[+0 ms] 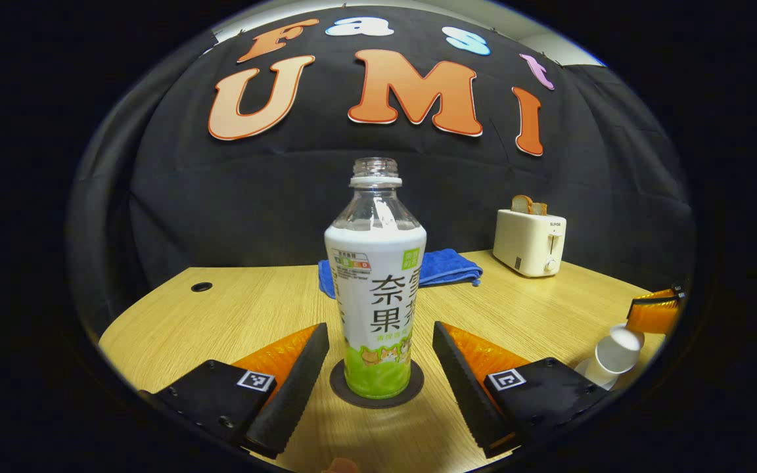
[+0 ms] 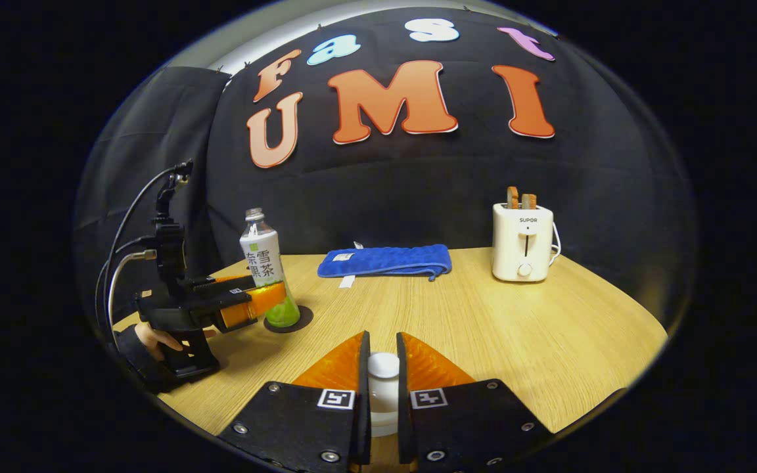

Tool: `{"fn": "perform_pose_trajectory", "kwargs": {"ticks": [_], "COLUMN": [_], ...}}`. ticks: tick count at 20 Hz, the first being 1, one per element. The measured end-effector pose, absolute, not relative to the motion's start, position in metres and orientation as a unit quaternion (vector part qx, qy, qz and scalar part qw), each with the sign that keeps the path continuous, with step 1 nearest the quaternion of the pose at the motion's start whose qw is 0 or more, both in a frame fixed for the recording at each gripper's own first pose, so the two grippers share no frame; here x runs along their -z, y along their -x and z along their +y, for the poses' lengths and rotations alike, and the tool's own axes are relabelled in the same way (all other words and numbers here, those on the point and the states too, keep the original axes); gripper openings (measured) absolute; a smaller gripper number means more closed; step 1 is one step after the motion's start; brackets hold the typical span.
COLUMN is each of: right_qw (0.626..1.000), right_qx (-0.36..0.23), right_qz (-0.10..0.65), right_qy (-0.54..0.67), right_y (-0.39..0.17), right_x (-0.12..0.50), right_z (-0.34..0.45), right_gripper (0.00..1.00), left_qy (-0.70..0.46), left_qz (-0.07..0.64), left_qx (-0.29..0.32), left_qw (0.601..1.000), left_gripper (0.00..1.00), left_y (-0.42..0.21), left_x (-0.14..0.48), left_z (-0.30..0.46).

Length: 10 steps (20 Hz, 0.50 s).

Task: Open the teacup lid with one hand, grasp the water bottle and pour water into the teacup with the other hand; after pouring, place the water bottle on the coaster and then close the teacup lid.

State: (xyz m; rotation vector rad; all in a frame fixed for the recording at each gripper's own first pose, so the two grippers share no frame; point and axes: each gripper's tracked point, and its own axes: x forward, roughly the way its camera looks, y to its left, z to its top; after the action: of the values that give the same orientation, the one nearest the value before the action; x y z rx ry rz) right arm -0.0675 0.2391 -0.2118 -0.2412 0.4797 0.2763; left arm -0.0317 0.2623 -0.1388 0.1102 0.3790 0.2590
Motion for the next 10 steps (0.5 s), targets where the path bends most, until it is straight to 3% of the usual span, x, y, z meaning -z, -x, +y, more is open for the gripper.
{"fn": "perform_pose_trajectory", "kwargs": {"ticks": [5,10], "right_qw": [0.949,0.949], "right_qx": [-0.138,-0.136], "right_qz": [0.246,0.246], "right_qy": [0.138,0.144], "right_y": [0.072,0.075], "right_x": [0.225,0.228], "right_z": [0.241,0.239], "right_gripper": [0.17,0.26], "left_qy": [-0.047,-0.059], "left_qz": [0.188,0.166], "left_qx": [-0.143,-0.165], "left_qw": [0.971,0.97], "left_gripper": [1.0,1.0], "left_y": [0.057,0.082], "left_x": [0.135,0.114], "left_z": [0.261,0.258]}}
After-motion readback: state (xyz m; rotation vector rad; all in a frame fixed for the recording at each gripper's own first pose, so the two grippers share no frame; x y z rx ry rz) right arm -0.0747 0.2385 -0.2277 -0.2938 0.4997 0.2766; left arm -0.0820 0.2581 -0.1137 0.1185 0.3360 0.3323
